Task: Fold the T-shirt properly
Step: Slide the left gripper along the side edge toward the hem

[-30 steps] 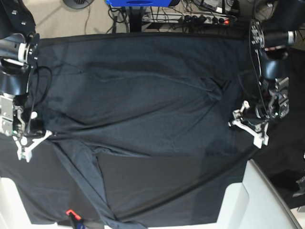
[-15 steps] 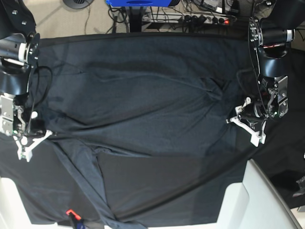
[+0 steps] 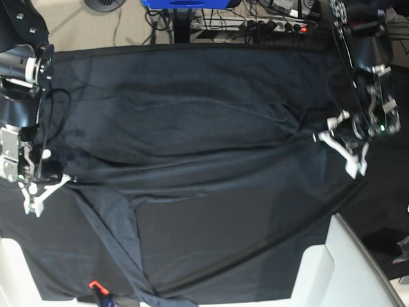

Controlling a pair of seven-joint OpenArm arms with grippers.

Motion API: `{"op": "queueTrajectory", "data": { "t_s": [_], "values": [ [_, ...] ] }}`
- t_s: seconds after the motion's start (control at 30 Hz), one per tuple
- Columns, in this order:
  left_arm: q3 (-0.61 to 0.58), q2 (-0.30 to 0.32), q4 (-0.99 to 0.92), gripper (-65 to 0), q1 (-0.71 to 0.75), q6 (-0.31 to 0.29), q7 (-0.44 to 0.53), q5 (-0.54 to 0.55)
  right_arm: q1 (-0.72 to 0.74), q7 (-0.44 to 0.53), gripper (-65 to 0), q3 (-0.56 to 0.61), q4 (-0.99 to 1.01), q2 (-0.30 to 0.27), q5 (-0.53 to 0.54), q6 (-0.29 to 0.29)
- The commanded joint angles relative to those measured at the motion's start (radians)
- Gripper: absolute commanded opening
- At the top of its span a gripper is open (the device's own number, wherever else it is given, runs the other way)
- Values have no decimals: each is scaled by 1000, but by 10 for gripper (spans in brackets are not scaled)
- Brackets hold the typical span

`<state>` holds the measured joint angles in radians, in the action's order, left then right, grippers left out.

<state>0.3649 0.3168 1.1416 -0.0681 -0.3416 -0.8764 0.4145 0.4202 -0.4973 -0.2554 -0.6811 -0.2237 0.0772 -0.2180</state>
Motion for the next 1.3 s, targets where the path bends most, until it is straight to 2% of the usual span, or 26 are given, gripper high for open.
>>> {"op": "queueTrajectory", "data": {
  "t_s": [0.0, 0.13, 0.23, 0.3, 0.33, 0.4, 0.47, 0.57, 0.77, 0.93, 1.03, 1.13, 1.27],
  "values": [
    [3, 23, 24, -650, -25, -1, 20, 5, 29, 16, -636, -3, -18, -15, 3, -1],
    [9, 23, 25, -640, -23, -1, 20, 5, 29, 16, -636, -3, -18, -13, 3, -1],
    [12, 25, 30, -398, -23, -1, 20, 5, 29, 16, -636, -3, -18, -13, 3, 1],
    [26, 34, 30, -263, -23, -1, 20, 5, 29, 16, -636, -3, -18, -13, 3, 1],
    [47, 37, 30, -211, -23, -1, 20, 8, 29, 15, -636, -3, -18, -13, 3, 1],
    [90, 37, 31, -150, -28, -1, 20, 8, 29, 15, -636, -3, -18, -15, 3, 1],
    [130, 38, 30, -151, -37, -1, 20, 5, 29, 15, -636, -3, -18, -15, 3, 1],
    [128, 63, 7, -168, -86, -1, 24, 4, 29, 15, -636, -3, -18, -15, 3, 1],
    [30, 91, -268, -171, -286, -1, 39, 4, 29, 15, -636, -3, -18, -15, 3, 2],
    [-119, 87, -527, -171, -408, -1, 182, 5, 29, 15, -636, -3, -18, -18, 3, 2],
    [-151, 81, -659, -171, -453, -1, 260, 8, 29, 15, -636, -3, -18, -21, 3, 2],
    [-155, 80, -699, -171, -459, -1, 313, 5, 29, 15, -636, -6, -18, -23, 3, 2],
    [-155, 66, -697, -173, -459, -1, 316, 5, 29, 15, -636, -5, -18, -23, 3, 2]
  ]
}}
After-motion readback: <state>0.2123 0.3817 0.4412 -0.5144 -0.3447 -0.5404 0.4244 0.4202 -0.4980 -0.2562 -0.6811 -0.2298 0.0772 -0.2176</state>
